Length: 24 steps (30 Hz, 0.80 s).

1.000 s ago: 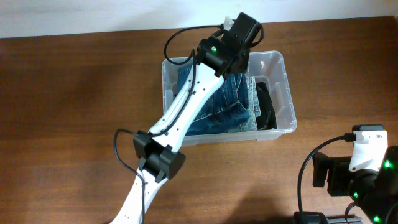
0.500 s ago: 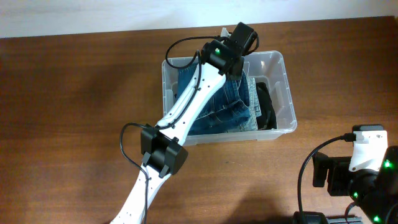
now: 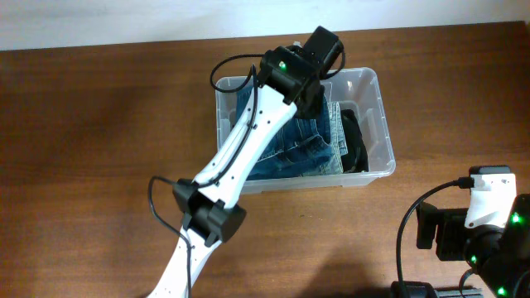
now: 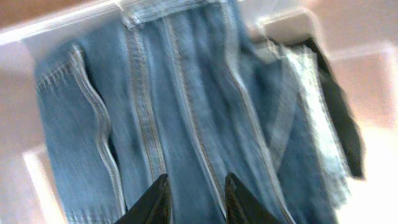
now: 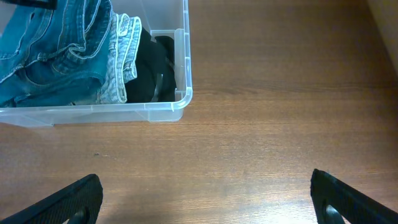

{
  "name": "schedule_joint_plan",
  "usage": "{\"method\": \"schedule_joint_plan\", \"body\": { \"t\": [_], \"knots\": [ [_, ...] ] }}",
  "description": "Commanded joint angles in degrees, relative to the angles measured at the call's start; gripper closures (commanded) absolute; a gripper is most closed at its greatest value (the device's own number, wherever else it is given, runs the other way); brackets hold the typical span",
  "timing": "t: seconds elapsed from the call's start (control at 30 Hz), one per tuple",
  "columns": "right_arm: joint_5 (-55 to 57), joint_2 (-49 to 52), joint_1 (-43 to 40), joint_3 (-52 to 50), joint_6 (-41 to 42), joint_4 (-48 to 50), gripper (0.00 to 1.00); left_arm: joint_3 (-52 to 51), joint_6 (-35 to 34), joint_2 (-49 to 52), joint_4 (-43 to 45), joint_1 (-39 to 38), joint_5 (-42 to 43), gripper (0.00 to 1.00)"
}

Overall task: Pack container
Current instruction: 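Press and tuck the dark-blue jeans into the bin with the left gripper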

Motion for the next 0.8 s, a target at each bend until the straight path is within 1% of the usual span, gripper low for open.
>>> {"method": "schedule_joint_plan", "body": {
  "t": [0.0,0.13,0.3,0.57,0.7,0.77],
  "knots": [
    [0.7,-0.4,0.5,0.6,0.1,0.1,0.02,0.8,0.9,-1.6,-2.5,-1.4,6.8,0.71],
    [0.7,-0.4,0.5,0.6,0.1,0.1,0.02,-2.2,0.9,-1.4,-3.1,-2.8,6.8,0.72],
    [0.7,-0.4,0.5,0.6,0.1,0.1,0.02,-8.8,0.5,-1.4,-1.8,-4.1,6.8,0.72],
    [0.7,-0.4,0.5,0.6,0.1,0.1,0.02,-22.0,0.5,-1.4,4.8,-4.4,6.7,0.71],
    [0.7,-0.4,0.5,0.6,0.1,0.1,0.02,-22.1,0.5,-1.8,4.4,-4.4,5.2,0.70],
    [0.7,-0.4,0.5,0.6,0.1,0.1,0.02,-21.0,0.5,-2.6,3.6,-4.4,2.9,0.67]
  ]
}}
